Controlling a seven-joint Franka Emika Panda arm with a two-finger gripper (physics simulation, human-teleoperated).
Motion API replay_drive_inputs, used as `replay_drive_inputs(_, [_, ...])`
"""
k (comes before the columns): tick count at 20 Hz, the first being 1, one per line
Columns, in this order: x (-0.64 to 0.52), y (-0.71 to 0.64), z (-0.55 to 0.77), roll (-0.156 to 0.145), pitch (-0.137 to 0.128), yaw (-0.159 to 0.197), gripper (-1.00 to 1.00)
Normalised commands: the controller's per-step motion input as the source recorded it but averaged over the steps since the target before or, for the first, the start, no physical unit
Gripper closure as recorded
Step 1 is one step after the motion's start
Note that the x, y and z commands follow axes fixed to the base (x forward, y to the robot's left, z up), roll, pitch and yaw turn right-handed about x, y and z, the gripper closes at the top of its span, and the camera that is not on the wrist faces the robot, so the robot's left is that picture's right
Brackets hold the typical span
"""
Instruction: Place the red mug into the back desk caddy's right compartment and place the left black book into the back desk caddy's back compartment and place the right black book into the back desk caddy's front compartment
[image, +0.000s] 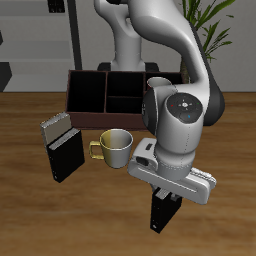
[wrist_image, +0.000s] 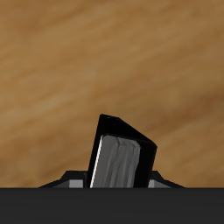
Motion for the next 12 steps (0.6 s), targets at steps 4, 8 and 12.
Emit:
replay_drive_inputs(4, [-0.08,-0.11,0.55,-0.023,-0.046,0.013,1.00])
replay_drive_inputs(8, [-0.17,-0.15,0.77,0.003,-0.060,0.142,1.00])
replay_drive_inputs(12, [-0.26,-0.24,0.81,-0.033,-0.054,0.191,1.00])
